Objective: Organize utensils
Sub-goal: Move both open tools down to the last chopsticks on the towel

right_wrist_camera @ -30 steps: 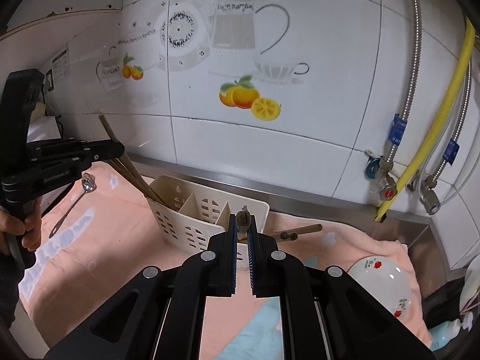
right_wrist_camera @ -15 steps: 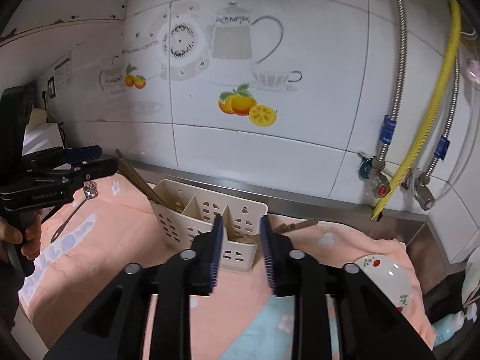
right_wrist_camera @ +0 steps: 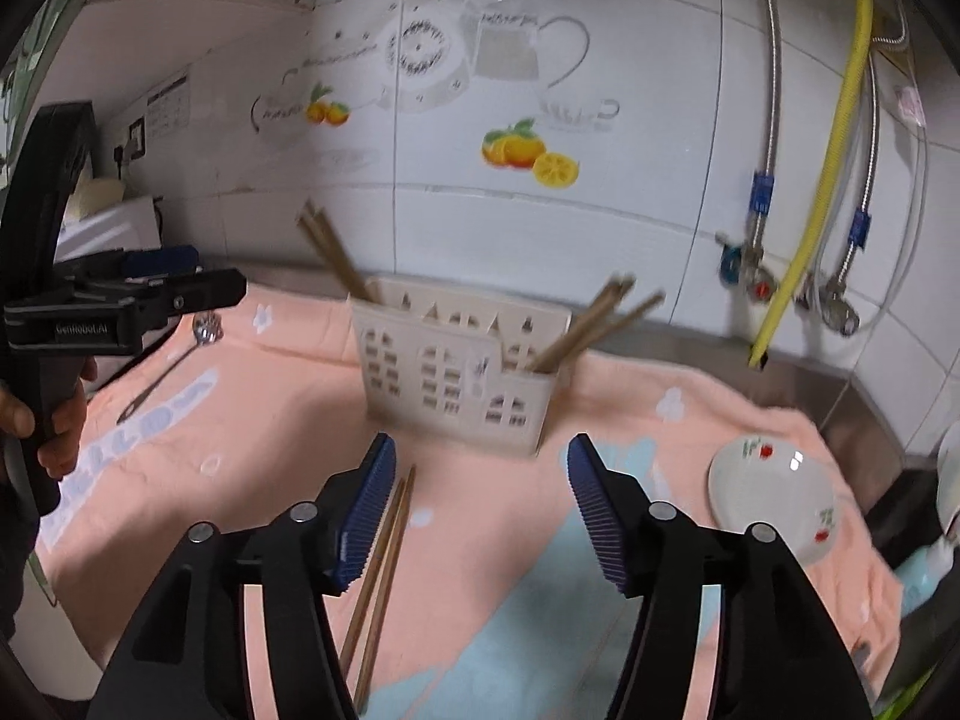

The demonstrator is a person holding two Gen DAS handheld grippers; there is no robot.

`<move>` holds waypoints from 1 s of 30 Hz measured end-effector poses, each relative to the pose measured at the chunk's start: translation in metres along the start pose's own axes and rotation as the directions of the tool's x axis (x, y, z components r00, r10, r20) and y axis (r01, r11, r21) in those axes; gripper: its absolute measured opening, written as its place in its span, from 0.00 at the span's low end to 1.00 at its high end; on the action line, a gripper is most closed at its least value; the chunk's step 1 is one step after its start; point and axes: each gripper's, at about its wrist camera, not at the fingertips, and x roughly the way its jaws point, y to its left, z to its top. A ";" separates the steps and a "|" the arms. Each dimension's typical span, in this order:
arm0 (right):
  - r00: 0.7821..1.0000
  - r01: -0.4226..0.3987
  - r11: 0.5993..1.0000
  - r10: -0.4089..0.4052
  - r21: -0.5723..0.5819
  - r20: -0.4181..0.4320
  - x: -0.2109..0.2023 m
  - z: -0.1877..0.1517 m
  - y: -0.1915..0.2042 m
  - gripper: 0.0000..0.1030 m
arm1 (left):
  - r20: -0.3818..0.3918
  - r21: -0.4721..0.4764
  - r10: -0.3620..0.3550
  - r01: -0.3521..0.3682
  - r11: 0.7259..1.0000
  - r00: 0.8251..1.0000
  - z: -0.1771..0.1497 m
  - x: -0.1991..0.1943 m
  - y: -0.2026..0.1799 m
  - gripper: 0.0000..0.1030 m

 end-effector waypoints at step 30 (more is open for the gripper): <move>0.970 -0.075 0.994 0.090 0.074 -0.227 0.058 -0.116 0.052 0.46 | -0.132 -0.091 0.145 -0.158 0.983 0.981 -0.109 -0.012 0.031 0.95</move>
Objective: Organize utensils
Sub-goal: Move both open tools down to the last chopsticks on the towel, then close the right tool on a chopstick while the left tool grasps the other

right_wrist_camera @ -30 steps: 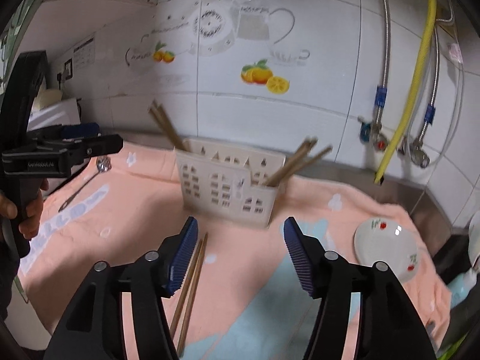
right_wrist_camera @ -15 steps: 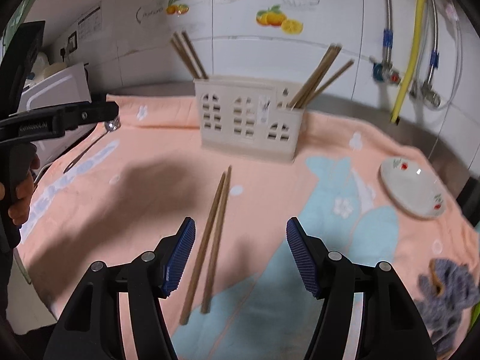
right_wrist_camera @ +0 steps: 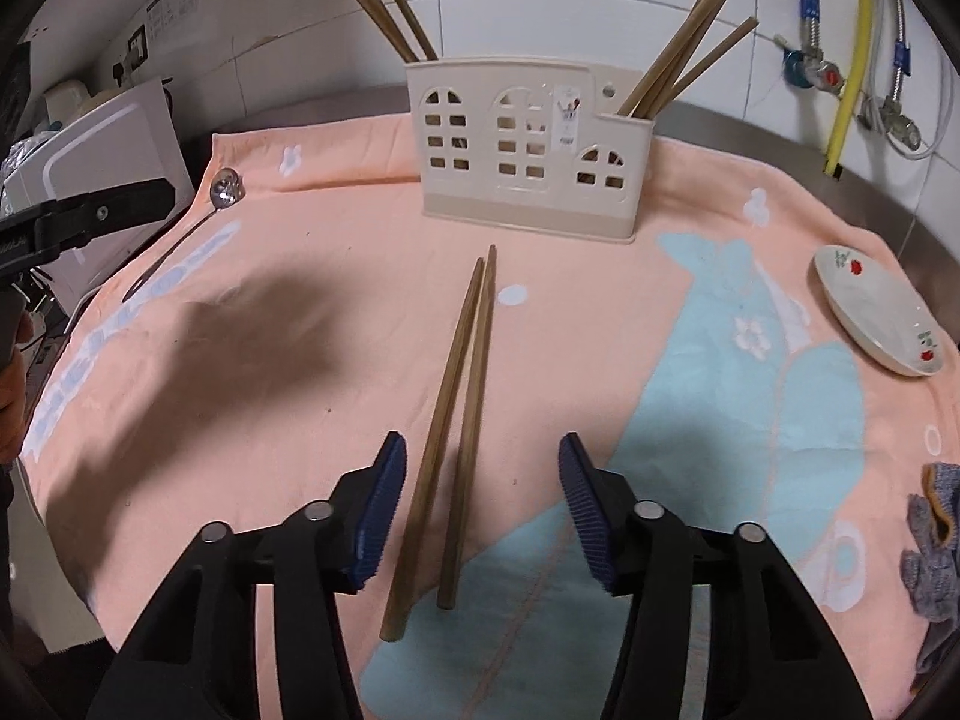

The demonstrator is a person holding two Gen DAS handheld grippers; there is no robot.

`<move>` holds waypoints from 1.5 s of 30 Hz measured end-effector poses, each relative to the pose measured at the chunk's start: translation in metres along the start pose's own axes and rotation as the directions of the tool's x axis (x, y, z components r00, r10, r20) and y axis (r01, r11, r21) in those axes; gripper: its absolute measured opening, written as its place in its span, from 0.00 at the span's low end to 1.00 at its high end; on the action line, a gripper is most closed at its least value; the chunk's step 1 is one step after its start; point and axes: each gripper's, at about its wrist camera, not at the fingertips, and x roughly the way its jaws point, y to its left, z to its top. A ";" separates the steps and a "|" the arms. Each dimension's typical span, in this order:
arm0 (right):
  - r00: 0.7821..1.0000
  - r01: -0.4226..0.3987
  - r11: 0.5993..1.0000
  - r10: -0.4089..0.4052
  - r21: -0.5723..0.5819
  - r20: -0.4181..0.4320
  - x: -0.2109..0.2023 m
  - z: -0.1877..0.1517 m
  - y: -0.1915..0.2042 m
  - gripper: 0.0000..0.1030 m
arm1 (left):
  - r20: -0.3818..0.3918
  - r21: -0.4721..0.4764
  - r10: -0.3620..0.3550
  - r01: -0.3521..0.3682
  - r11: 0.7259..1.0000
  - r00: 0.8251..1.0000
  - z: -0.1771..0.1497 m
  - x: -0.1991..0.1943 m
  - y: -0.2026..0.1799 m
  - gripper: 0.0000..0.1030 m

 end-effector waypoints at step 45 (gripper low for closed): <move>1.000 -0.006 0.999 0.007 0.039 -0.014 0.010 0.001 -0.008 0.06 | -0.100 -0.060 -0.064 0.058 0.997 0.993 -0.033 0.018 -0.022 0.95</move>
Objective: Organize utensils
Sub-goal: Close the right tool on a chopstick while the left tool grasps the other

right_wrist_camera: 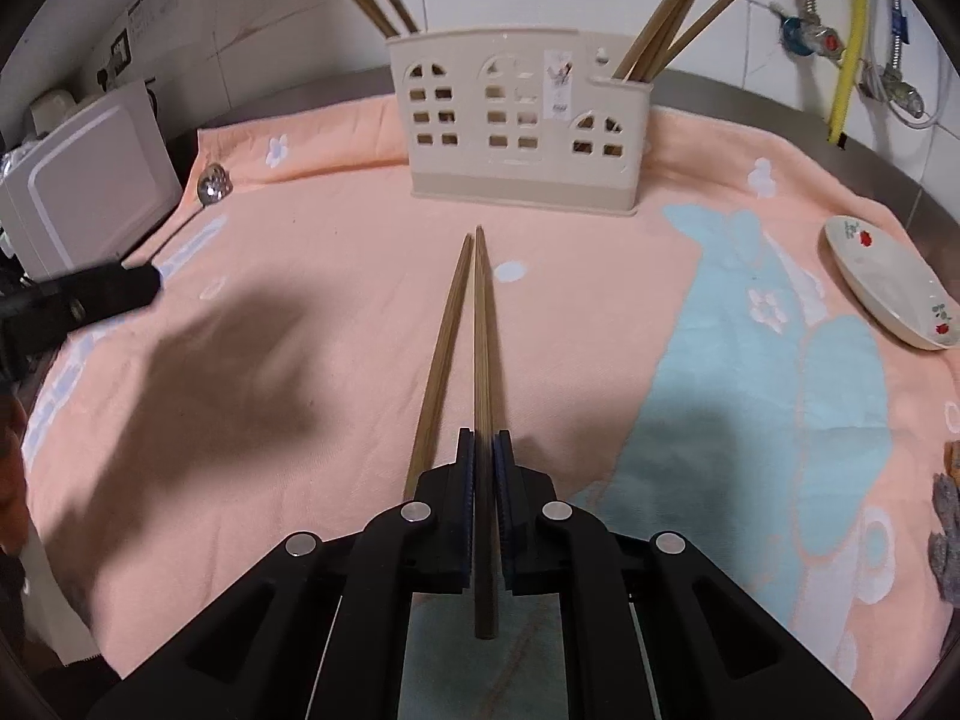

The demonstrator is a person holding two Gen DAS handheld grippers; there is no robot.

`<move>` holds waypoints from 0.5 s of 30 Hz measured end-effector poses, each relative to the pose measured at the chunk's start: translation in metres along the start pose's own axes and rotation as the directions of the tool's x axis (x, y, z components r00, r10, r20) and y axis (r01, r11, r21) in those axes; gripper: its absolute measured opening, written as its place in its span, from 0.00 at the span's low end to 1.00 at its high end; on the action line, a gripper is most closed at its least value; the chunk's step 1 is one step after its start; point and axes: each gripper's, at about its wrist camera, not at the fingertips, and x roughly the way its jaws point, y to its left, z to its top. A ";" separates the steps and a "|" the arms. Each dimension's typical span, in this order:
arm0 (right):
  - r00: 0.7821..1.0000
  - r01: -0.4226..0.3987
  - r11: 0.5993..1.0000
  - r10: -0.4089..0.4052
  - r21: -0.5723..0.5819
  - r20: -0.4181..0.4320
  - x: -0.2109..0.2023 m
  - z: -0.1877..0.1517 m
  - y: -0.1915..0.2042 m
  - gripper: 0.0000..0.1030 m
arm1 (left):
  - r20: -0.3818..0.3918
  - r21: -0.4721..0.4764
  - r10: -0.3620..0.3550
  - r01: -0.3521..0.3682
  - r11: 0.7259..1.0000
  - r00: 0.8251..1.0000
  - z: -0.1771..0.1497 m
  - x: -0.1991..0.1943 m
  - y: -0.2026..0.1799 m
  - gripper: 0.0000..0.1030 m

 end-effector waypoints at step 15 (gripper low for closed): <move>0.994 -0.008 1.000 0.005 0.027 0.110 -0.042 -0.009 -0.033 0.06 | -0.074 0.035 -0.083 0.085 0.996 0.994 -0.030 0.018 -0.080 0.94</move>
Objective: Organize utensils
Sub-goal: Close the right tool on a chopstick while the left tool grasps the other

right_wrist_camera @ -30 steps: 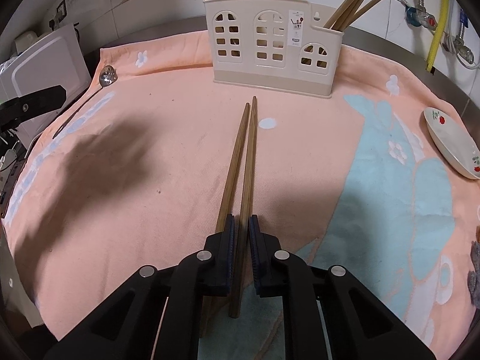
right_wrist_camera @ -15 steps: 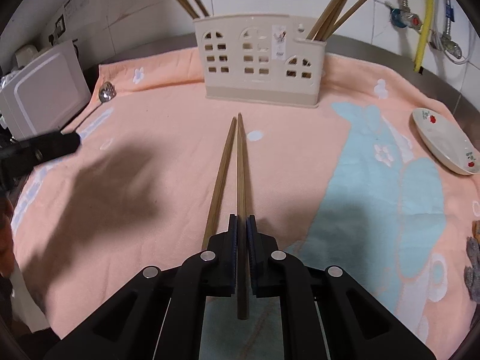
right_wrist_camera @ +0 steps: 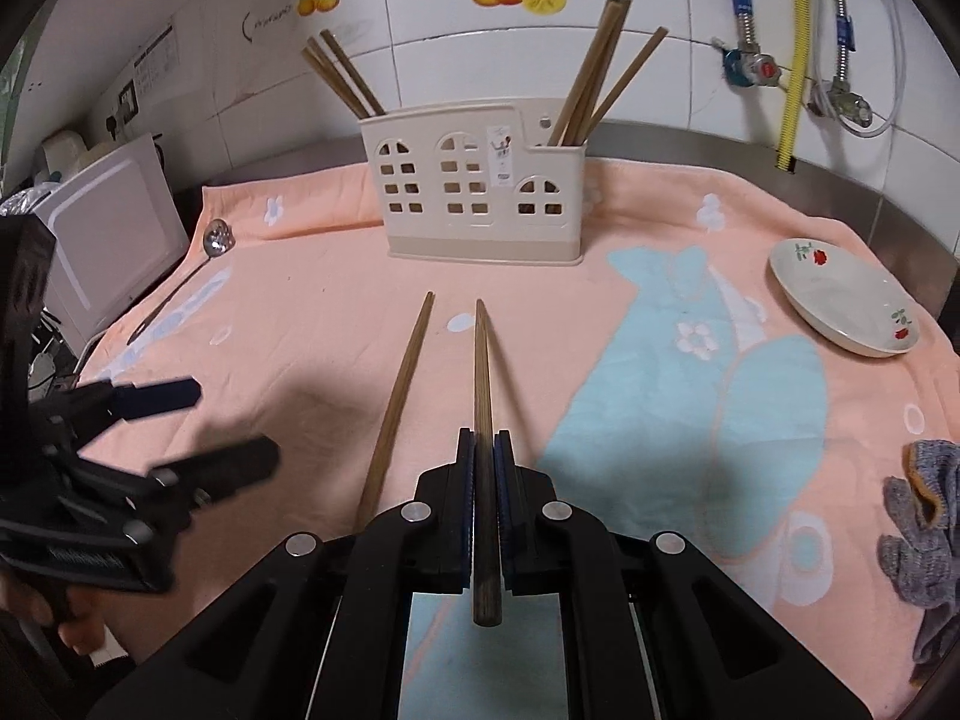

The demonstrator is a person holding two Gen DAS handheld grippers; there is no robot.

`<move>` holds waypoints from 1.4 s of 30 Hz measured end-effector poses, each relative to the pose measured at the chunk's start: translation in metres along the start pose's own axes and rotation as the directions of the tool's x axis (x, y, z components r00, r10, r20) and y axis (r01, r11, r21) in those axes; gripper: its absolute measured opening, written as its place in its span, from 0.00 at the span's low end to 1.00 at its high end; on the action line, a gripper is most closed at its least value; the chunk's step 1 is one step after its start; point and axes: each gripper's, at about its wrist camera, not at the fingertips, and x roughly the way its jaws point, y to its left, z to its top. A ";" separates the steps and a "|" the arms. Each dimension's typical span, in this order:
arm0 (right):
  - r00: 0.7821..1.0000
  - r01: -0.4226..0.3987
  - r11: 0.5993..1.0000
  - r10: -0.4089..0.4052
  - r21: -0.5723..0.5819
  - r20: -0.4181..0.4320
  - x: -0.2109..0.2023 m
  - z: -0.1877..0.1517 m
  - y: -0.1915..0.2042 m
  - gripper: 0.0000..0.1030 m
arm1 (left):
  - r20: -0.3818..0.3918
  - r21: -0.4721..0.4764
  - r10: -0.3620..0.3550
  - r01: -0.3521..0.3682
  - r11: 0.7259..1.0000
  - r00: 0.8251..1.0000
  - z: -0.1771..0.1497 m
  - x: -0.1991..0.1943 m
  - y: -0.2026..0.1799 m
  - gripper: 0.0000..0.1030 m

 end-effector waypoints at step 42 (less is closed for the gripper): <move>0.999 -0.045 0.997 0.045 0.056 0.001 -0.002 -0.011 -0.032 0.06 | -0.119 0.074 -0.032 0.041 0.996 0.992 -0.005 0.049 -0.040 0.07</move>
